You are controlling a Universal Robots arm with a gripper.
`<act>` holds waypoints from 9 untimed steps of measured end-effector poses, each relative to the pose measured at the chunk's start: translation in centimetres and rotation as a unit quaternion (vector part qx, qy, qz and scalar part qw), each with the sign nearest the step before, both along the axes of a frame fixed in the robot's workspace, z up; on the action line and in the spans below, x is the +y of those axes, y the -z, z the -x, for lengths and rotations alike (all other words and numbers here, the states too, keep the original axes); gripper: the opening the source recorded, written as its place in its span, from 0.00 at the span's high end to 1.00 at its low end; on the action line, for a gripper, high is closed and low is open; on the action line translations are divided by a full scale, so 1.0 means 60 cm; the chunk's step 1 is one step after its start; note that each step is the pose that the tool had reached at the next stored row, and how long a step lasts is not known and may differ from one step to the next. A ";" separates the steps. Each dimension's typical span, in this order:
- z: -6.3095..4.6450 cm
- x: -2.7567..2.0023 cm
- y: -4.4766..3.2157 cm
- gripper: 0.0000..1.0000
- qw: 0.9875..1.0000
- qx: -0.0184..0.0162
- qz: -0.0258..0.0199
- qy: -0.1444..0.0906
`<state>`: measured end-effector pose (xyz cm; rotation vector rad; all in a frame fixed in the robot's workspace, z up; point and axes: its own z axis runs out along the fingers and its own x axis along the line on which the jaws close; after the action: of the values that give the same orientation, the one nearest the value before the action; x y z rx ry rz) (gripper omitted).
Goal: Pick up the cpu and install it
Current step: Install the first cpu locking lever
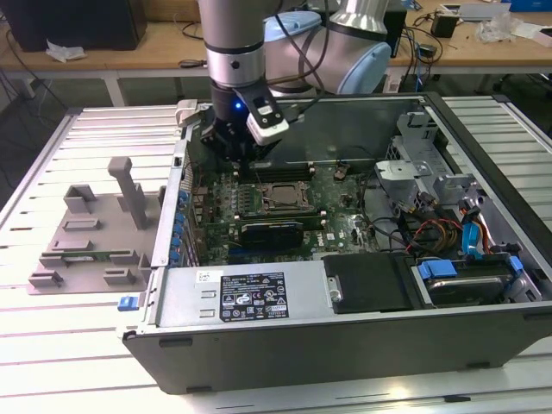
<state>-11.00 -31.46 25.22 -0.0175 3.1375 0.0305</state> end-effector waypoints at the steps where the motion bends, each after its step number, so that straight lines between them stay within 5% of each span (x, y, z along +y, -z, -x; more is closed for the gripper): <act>1: 0.001 0.0000 0.000 0.89 1.000 0.000 -0.010 0.000; 3: 0.003 0.0000 0.000 0.89 1.000 -0.001 -0.031 0.000; 4: 0.003 0.0000 0.000 0.89 0.999 -0.001 -0.037 0.000; 6: 0.004 0.0000 0.000 0.89 0.999 -0.001 -0.047 0.000; 9: 0.004 0.0001 0.000 0.89 0.999 -0.001 -0.050 0.000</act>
<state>-11.24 -31.45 25.22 -0.0174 3.1301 0.1880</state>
